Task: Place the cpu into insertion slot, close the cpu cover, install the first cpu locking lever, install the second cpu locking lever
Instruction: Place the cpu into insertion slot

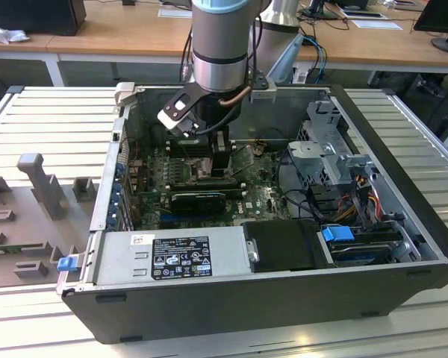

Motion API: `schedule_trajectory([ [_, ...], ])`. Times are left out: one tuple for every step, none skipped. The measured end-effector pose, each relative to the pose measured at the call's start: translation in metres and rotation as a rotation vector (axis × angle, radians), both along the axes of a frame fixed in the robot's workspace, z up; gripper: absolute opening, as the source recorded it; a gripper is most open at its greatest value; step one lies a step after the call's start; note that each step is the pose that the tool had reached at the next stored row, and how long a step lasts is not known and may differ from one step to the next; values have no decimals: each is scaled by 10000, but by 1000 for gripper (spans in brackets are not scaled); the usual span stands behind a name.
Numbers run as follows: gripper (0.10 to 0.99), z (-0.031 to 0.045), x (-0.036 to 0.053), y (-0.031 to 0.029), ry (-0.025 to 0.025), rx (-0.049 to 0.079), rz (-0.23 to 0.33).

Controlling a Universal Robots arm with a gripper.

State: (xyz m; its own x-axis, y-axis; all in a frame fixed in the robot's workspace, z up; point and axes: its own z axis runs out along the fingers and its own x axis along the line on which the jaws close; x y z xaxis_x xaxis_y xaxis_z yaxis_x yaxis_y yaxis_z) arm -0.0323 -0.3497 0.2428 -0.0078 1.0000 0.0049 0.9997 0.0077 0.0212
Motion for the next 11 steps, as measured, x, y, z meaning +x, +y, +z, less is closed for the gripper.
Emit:
schedule_trajectory([
  [525, -12, 0, 20, 49, 0, -4],
  [525, -22, 0, 41, 78, 0, -8],
  [525, -35, 0, 74, 106, 1, -12],
  [525, -41, 0, 87, 120, 0, -17],
  [525, -50, 1, 97, 131, -17, -19],
  [525, -60, 0, 100, 123, -15, -19],
  [525, -78, 0, 109, 122, -23, -19],
  [525, -94, 6, 113, 122, -28, -17],
  [525, -116, 6, 114, 121, -16, -19],
  [525, -125, 6, 119, 121, -13, -20],
  [525, -133, 7, 125, 121, -13, -19],
])
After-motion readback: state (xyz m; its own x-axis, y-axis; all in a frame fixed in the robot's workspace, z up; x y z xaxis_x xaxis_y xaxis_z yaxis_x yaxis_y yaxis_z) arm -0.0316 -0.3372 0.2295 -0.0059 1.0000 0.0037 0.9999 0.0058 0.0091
